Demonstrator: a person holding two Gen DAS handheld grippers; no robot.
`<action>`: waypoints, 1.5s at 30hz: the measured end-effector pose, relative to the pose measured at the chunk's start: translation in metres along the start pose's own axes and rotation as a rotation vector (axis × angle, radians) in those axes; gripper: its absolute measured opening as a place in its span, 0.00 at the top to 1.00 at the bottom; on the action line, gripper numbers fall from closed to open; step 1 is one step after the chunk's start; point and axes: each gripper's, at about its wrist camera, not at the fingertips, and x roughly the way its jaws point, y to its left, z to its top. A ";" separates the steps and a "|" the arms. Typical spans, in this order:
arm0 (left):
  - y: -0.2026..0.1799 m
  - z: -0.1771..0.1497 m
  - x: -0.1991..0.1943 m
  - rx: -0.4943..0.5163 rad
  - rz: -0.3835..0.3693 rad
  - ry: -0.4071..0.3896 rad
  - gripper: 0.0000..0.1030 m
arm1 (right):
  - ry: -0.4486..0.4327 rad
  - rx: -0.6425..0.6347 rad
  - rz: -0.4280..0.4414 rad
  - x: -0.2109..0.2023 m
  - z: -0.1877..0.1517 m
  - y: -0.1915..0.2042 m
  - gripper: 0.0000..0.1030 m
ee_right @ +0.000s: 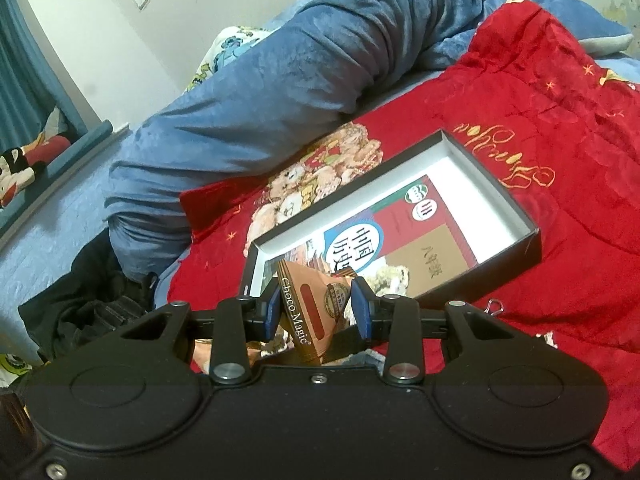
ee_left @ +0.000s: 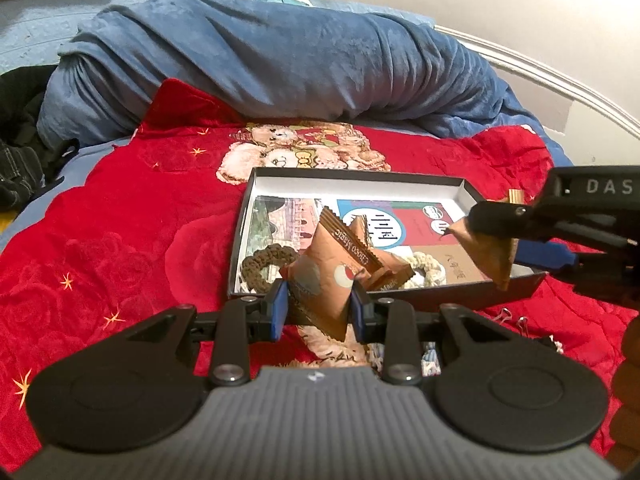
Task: Organize objects
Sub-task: 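Carry and lower the packet into the box with the left tool while the right tool lowers its packet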
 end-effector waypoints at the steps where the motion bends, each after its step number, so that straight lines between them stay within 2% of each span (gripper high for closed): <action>1: 0.000 0.001 0.000 0.001 0.003 -0.004 0.65 | -0.004 0.000 0.001 -0.001 0.001 0.000 0.66; 11: 0.001 0.013 -0.006 -0.032 -0.012 -0.031 0.65 | -0.028 0.016 0.017 -0.007 0.013 -0.006 0.66; 18: -0.003 0.030 -0.009 -0.033 0.009 -0.093 0.65 | -0.059 0.041 0.042 -0.017 0.029 -0.018 0.66; 20: -0.006 0.035 -0.010 -0.034 0.024 -0.107 0.65 | -0.058 0.041 0.091 -0.020 0.038 -0.023 0.66; 21: -0.008 0.038 -0.009 -0.030 0.035 -0.110 0.65 | -0.036 0.056 0.152 -0.020 0.046 -0.029 0.66; 24: -0.015 0.048 -0.008 -0.015 0.067 -0.130 0.65 | -0.046 0.126 0.262 -0.024 0.062 -0.050 0.66; 28: -0.024 0.065 -0.003 -0.034 0.071 -0.142 0.65 | -0.056 0.141 0.294 -0.028 0.084 -0.073 0.66; 33: -0.048 0.082 0.010 0.001 0.057 -0.172 0.65 | -0.083 0.165 0.300 -0.025 0.101 -0.101 0.66; 39: -0.075 0.086 0.041 0.053 0.022 -0.161 0.65 | -0.048 0.076 0.266 0.008 0.108 -0.111 0.66; 45: -0.093 0.079 0.092 0.127 0.048 -0.094 0.65 | 0.000 -0.017 0.142 0.053 0.098 -0.102 0.66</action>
